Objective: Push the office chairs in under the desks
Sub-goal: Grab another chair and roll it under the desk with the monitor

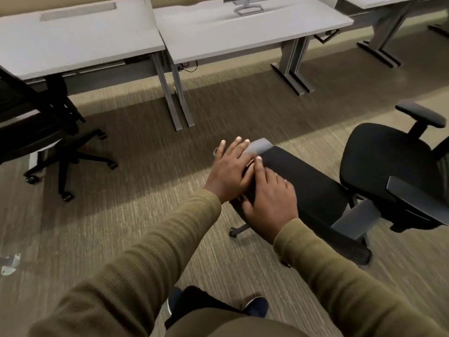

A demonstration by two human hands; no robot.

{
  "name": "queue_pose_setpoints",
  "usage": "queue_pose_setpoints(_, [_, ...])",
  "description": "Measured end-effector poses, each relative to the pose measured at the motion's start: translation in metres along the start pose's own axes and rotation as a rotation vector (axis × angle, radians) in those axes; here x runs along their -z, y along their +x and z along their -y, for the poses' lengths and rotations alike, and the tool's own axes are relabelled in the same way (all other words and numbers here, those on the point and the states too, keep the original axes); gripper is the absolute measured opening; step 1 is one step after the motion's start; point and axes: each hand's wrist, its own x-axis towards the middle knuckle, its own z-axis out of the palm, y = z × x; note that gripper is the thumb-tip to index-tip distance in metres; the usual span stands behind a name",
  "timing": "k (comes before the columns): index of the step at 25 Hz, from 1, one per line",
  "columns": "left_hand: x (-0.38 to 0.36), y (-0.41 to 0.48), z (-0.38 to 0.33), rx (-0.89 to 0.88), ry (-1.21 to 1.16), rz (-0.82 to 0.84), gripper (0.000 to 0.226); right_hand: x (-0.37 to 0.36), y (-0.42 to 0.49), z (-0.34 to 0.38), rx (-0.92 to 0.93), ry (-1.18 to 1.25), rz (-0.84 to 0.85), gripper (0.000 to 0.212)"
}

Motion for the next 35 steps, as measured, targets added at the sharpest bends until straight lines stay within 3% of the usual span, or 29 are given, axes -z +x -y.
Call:
queue_pose_setpoints(3, [-0.022, 0.008, -0.01, 0.004, 0.196, 0.136, 0.042, -0.01, -0.007, -0.036, -0.155, -0.058, 0.19, 0.067])
queue_pose_setpoints(6, [-0.028, 0.013, -0.005, 0.03, 0.175, 0.07, 0.045, -0.02, 0.0, -0.049, -0.083, -0.024, 0.178, 0.036])
queue_pose_setpoints(9, [-0.025, 0.026, 0.014, 0.01, 0.141, 0.011, 0.041, -0.025, 0.026, -0.036, -0.061, 0.031, 0.175, 0.029])
queue_pose_setpoints(15, [-0.008, 0.072, 0.076, -0.087, 0.128, 0.119, 0.048, -0.038, 0.086, 0.011, -0.119, 0.132, 0.24, 0.033])
queue_pose_setpoints(24, [-0.012, 0.18, 0.177, -0.381, 0.079, 0.293, 0.044, -0.049, 0.208, 0.054, -0.214, 0.259, 0.284, 0.065])
queue_pose_setpoints(35, [-0.021, 0.292, 0.256, -0.62, -0.007, 0.419, 0.041, -0.062, 0.325, 0.083, -0.36, 0.33, 0.234, 0.066])
